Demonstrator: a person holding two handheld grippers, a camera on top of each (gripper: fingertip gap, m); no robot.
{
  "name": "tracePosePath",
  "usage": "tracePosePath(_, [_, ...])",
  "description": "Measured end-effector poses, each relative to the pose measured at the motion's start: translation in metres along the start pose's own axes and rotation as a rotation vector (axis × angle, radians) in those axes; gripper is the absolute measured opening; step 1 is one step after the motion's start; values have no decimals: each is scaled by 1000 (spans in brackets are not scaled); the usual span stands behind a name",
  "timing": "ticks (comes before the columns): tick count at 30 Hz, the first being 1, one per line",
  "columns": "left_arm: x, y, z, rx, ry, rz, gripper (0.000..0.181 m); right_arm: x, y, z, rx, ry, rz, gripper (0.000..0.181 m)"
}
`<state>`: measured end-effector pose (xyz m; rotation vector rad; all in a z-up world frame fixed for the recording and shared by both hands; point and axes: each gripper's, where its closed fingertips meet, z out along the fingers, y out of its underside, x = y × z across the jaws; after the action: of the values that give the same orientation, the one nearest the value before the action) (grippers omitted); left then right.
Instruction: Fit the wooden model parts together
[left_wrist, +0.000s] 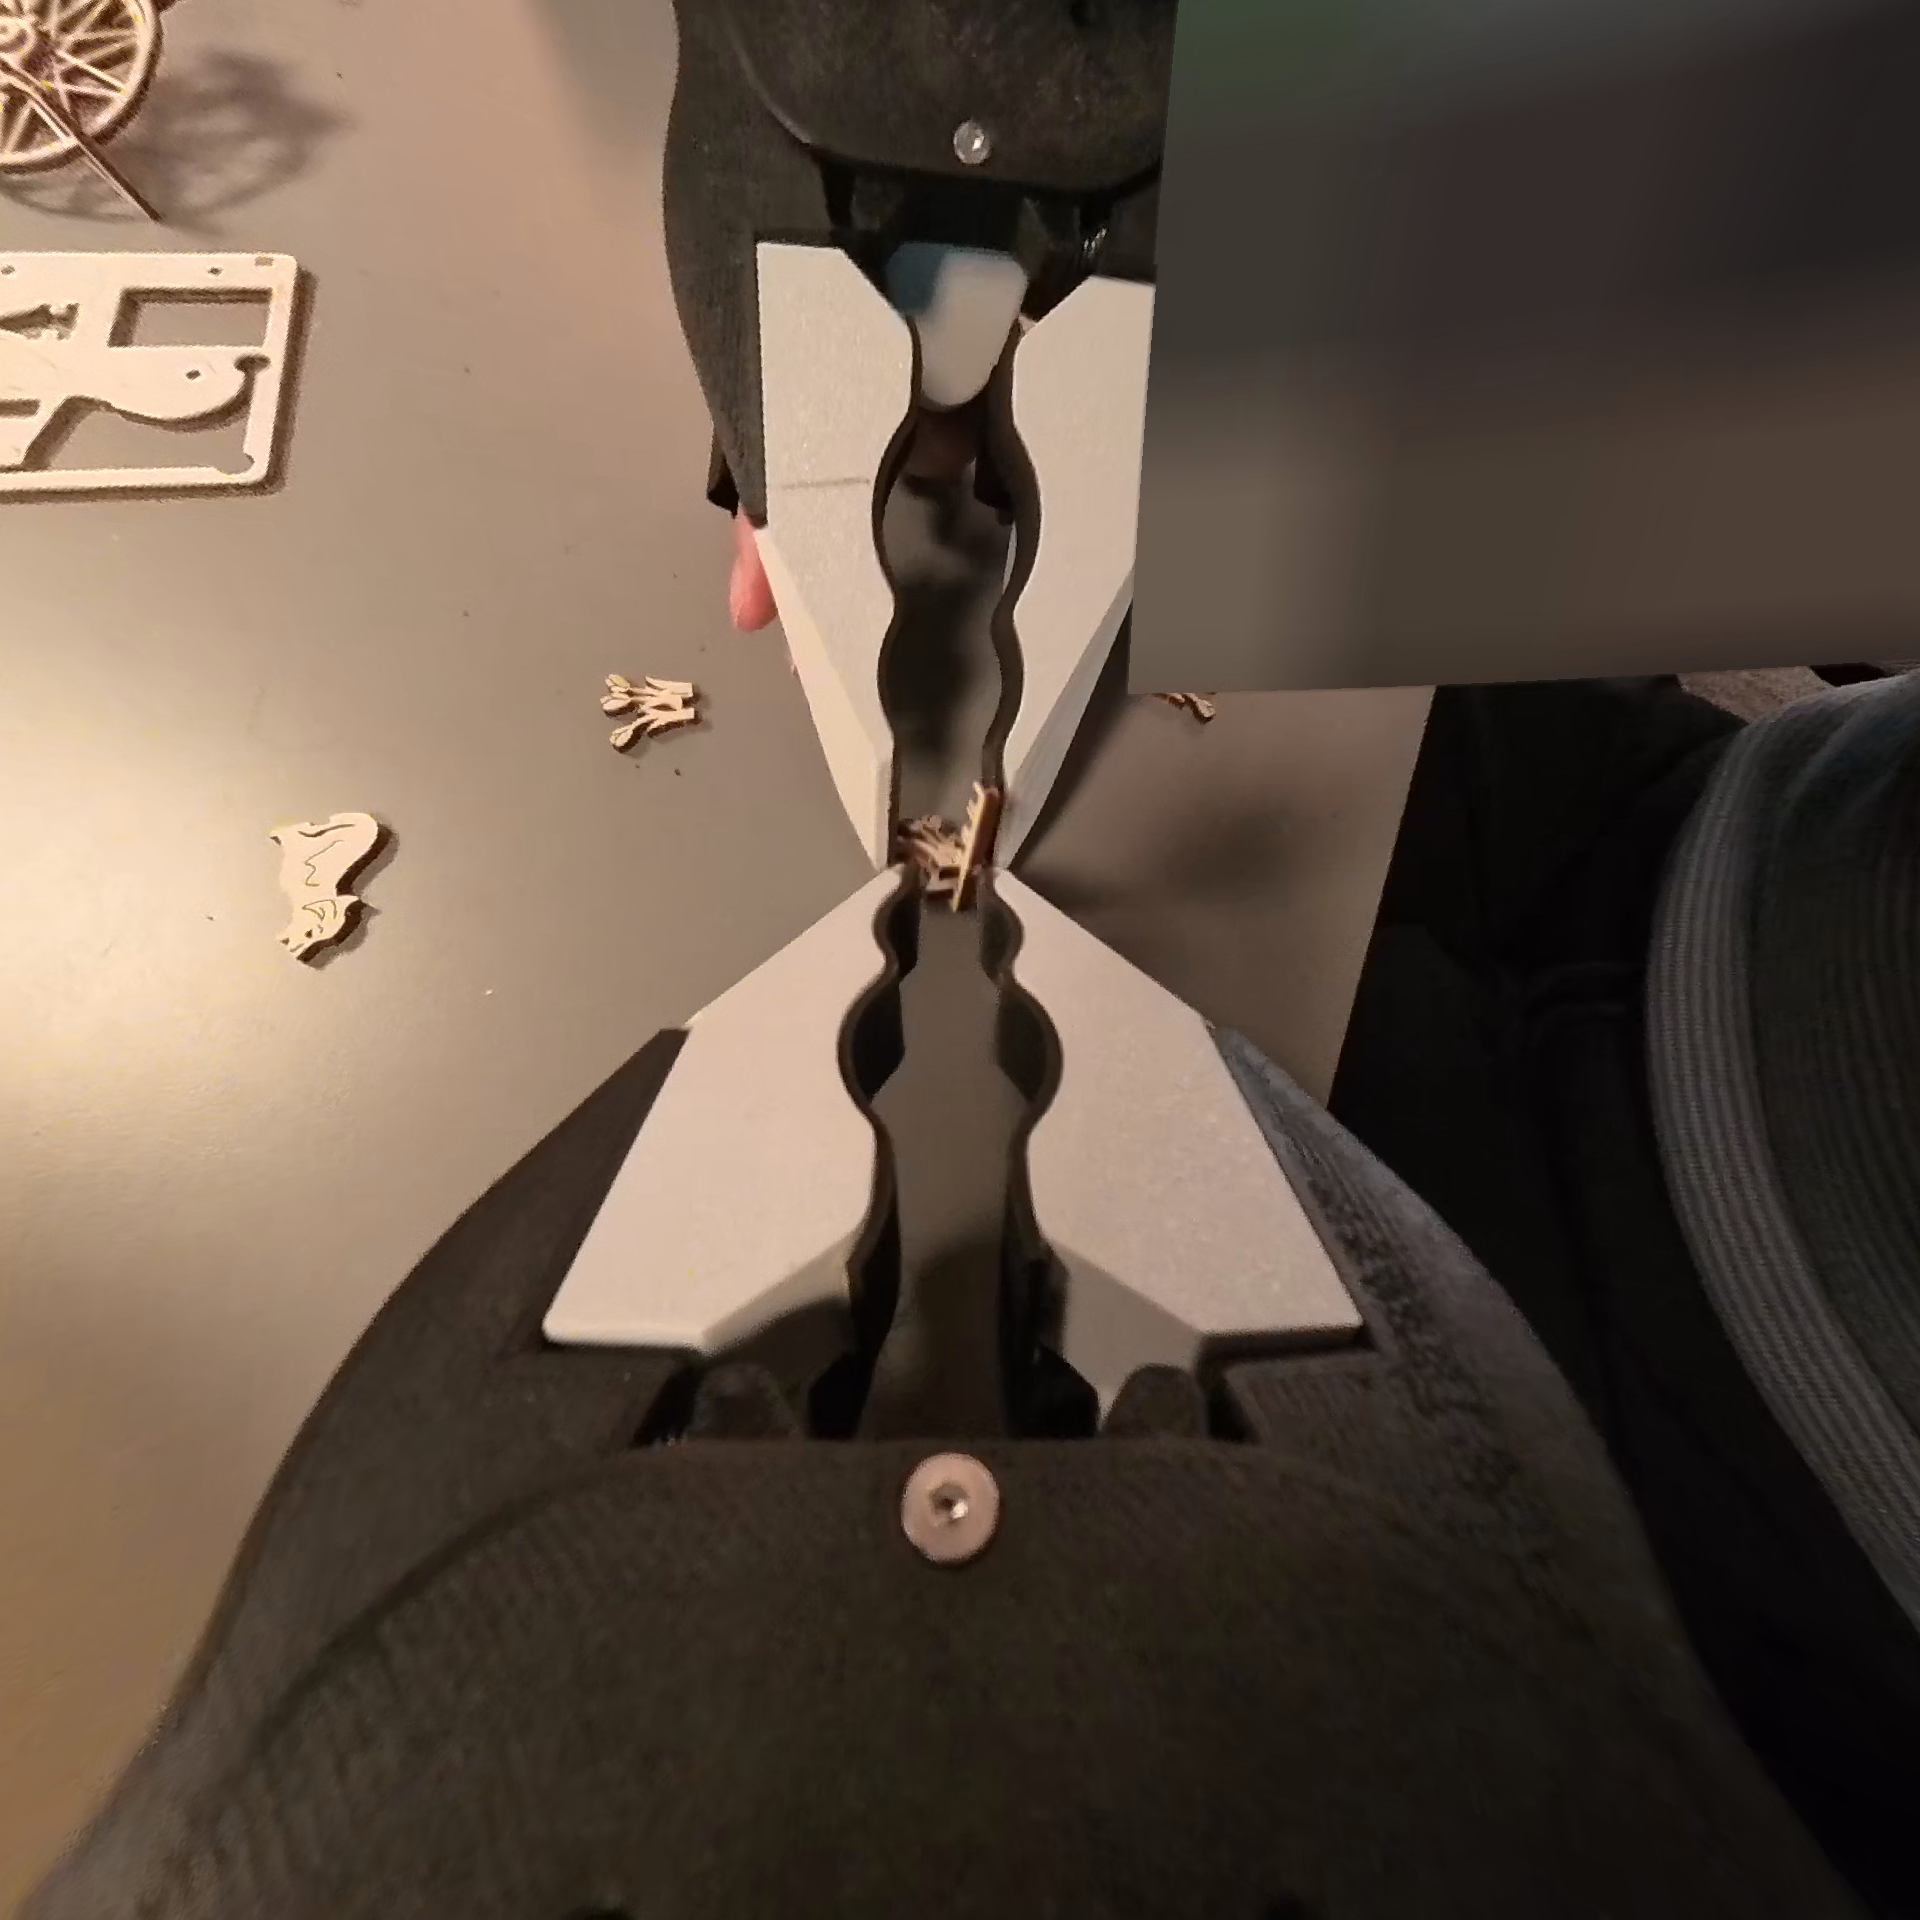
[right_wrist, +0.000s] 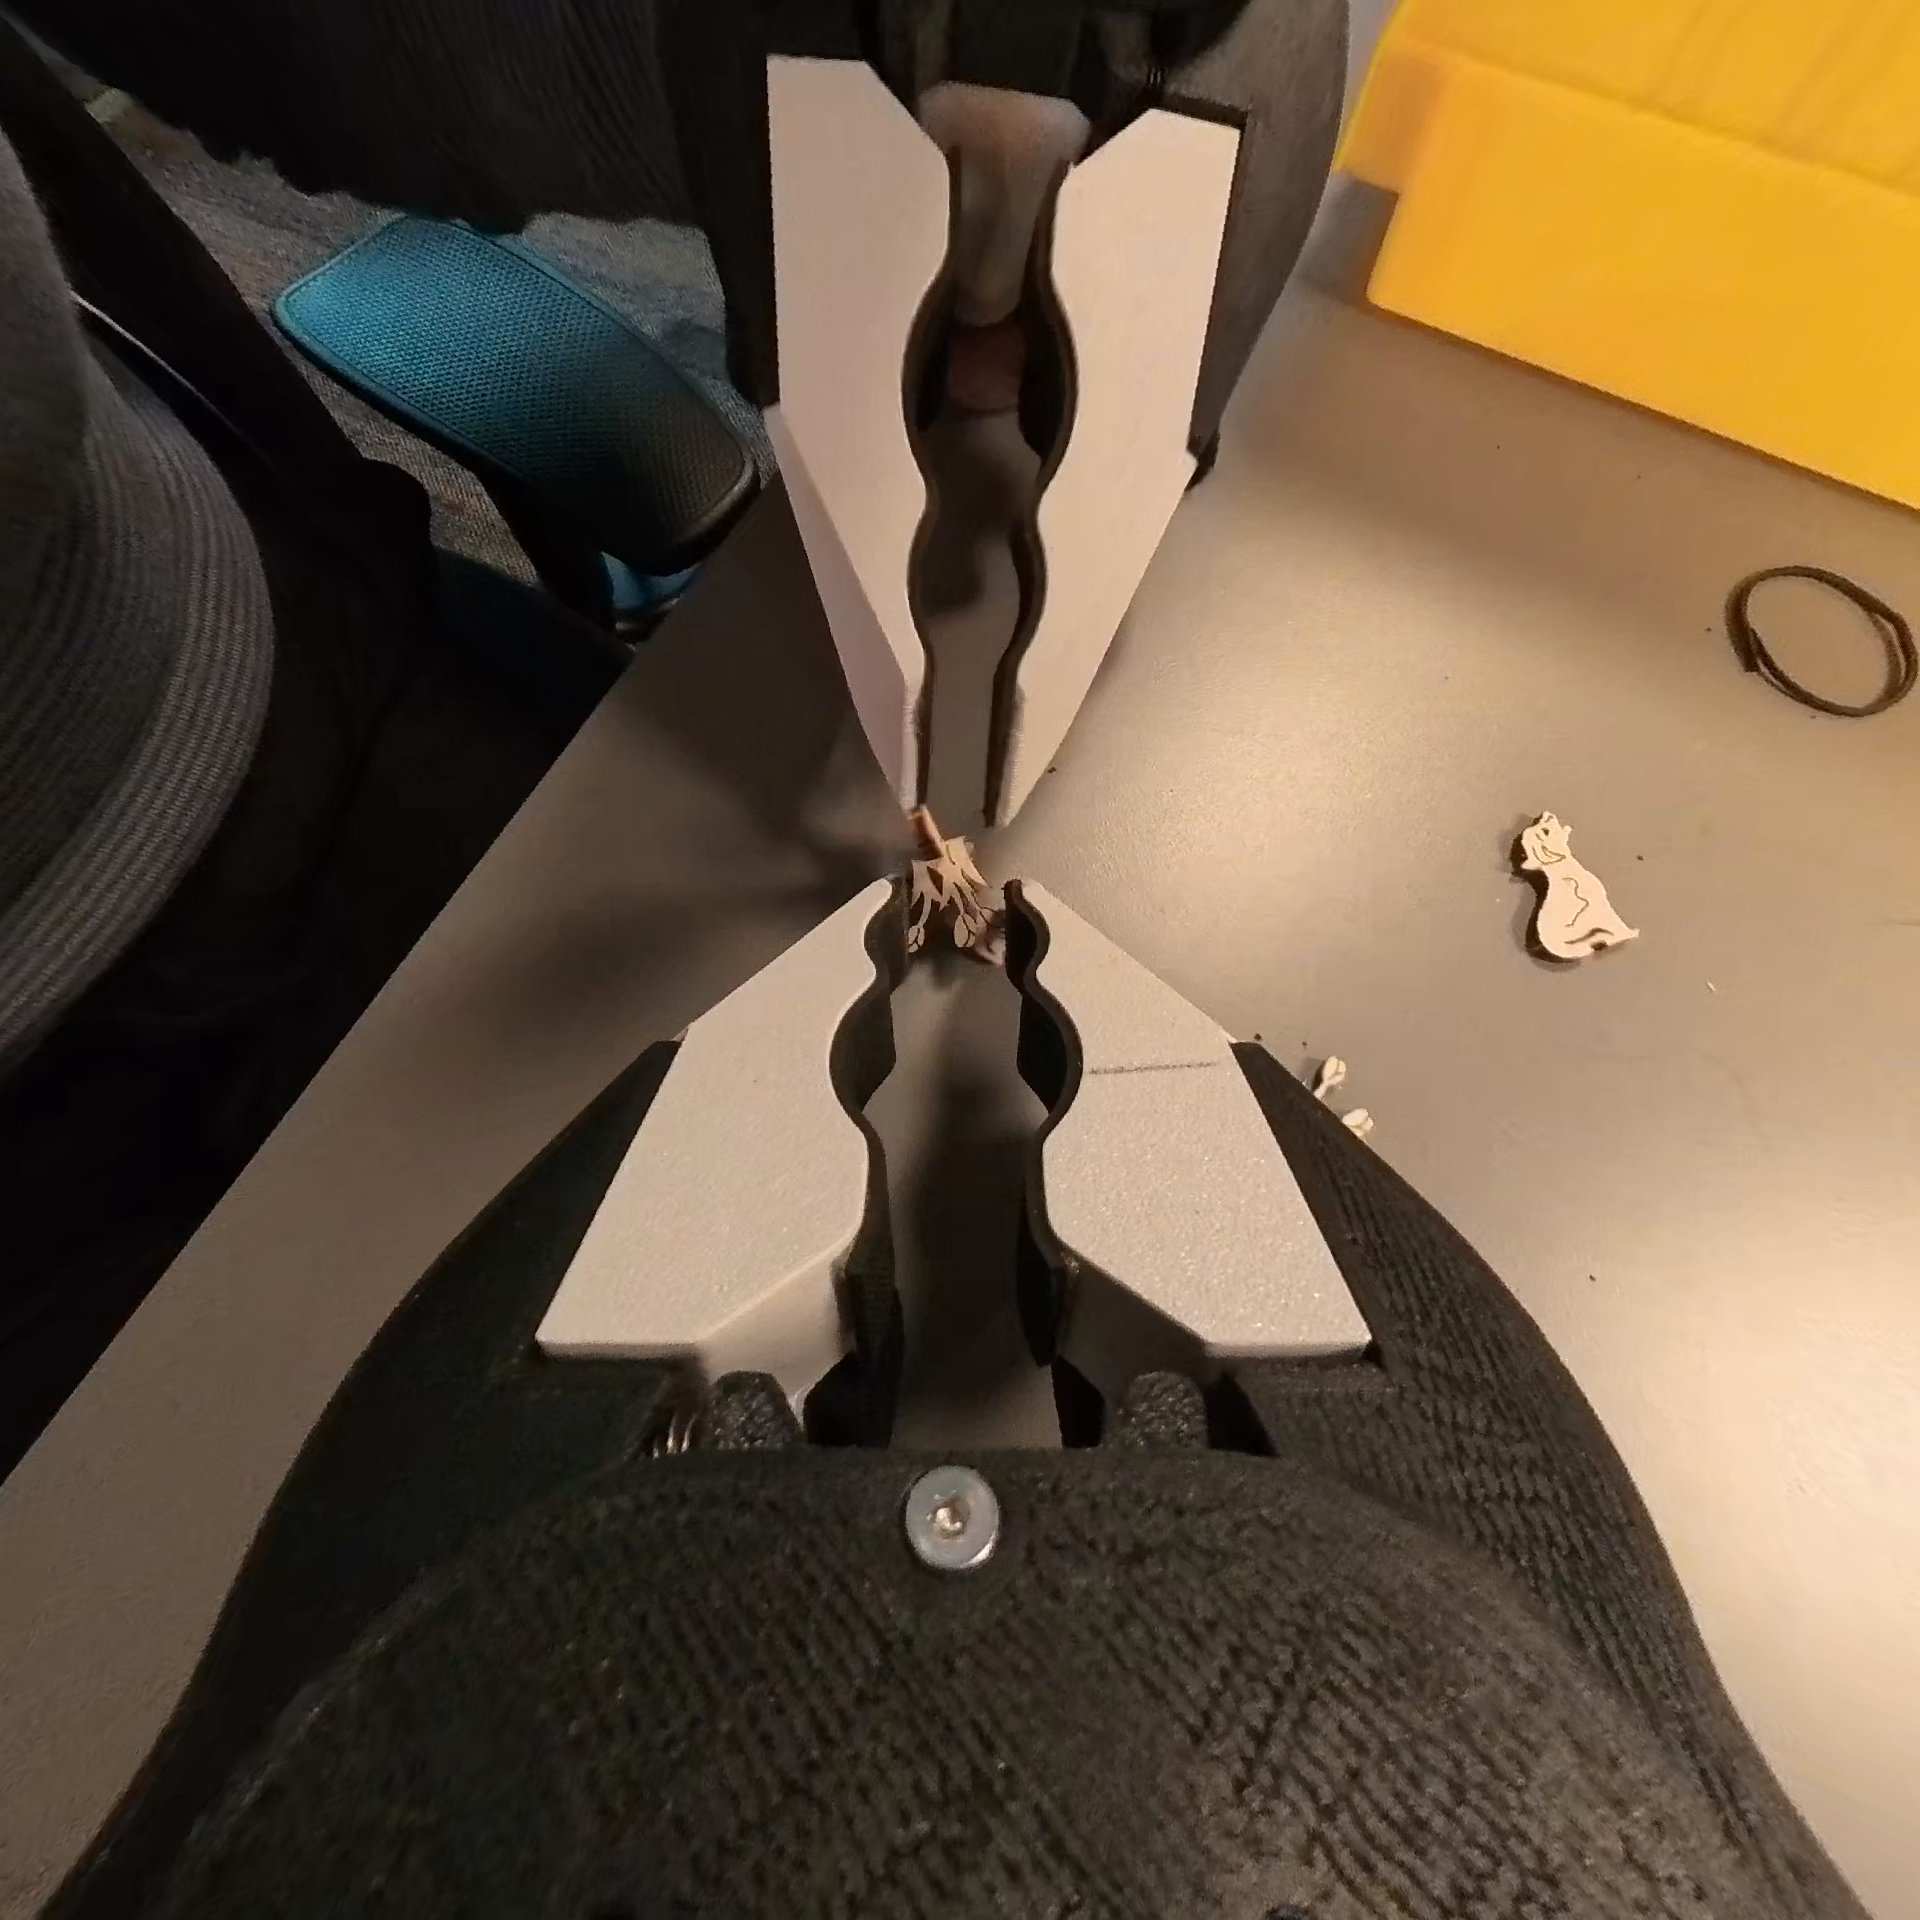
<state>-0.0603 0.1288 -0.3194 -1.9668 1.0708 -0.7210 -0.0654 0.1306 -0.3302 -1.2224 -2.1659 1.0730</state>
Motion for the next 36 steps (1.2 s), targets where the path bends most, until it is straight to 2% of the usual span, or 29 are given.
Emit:
tracePosePath(9, [0,8,-6,-21,-31,-25,13,0,1,-2,4,14,-4,17])
tracePosePath(15, [-1,10,-8,-17,-49,-45,16,6,-7,-22,84,107,-17,24])
tracePosePath(21, [-6,12,-8,-28,-86,-62,29,25,-29,-51,254,366,-124,26])
tracePosePath(28, [-14,17,-6,-61,-149,-68,39,31,-21,-88,340,781,-370,10])
tracePosePath(36, [-18,20,-4,-84,-164,-98,39,37,-16,-89,264,889,-485,5])
